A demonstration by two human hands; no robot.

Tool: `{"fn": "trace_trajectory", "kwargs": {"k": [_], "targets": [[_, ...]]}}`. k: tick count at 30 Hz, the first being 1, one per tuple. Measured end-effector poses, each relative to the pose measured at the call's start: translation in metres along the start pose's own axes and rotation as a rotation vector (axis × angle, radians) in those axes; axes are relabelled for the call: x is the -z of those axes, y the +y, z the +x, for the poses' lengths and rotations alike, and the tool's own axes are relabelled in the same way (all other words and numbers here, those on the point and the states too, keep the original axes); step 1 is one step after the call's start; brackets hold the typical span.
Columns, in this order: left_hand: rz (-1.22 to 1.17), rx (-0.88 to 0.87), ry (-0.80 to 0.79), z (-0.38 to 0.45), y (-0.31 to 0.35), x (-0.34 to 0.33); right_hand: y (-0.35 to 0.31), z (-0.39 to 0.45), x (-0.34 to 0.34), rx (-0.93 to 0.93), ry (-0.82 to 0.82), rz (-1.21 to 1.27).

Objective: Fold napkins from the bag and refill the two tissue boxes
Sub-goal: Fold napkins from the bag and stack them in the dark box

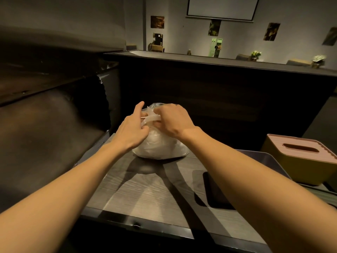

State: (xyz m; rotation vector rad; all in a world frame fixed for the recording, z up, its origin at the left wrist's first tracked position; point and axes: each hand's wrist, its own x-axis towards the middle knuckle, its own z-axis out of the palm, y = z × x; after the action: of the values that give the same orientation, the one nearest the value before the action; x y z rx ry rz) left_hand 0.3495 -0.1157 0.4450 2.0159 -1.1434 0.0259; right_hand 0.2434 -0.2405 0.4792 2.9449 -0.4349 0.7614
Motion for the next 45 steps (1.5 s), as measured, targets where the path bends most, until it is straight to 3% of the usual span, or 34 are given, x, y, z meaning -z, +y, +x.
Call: {"fn": "trace_trajectory", "kwargs": {"k": [5, 12, 19, 22, 25, 29, 32, 41, 45], "targets": [[0.005, -0.029, 0.010, -0.002, -0.002, -0.002, 0.002, 0.003, 0.008, -0.046, 0.035, -0.026], [-0.097, -0.045, 0.065, -0.007, 0.008, -0.009, 0.012, -0.007, 0.018, -0.115, 0.277, 0.132], [-0.483, 0.076, 0.194, -0.024, 0.037, -0.013, 0.008, -0.040, 0.024, -0.306, 0.365, 0.659], [-0.662, 0.112, 0.202, -0.047, 0.053, -0.011, 0.003, -0.066, 0.034, -0.304, 0.292, 1.017], [-0.745, 0.115, 0.112, -0.080, 0.058, -0.005, 0.002, -0.098, 0.044, -0.296, 0.086, 1.206], [-0.780, 0.201, -0.261, -0.110, 0.045, -0.006, 0.001, -0.130, 0.033, -0.314, -0.082, 1.198], [-0.982, 0.365, -0.384, -0.119, 0.034, -0.024, -0.007, -0.143, 0.007, -0.378, -0.068, 1.194], [-1.175, 0.488, -0.210, -0.124, 0.012, -0.049, -0.019, -0.169, -0.045, -0.508, 0.175, 1.216], [-1.142, 0.458, -0.147, -0.123, 0.010, -0.053, -0.019, -0.172, -0.046, -0.535, 0.264, 1.078]]}}
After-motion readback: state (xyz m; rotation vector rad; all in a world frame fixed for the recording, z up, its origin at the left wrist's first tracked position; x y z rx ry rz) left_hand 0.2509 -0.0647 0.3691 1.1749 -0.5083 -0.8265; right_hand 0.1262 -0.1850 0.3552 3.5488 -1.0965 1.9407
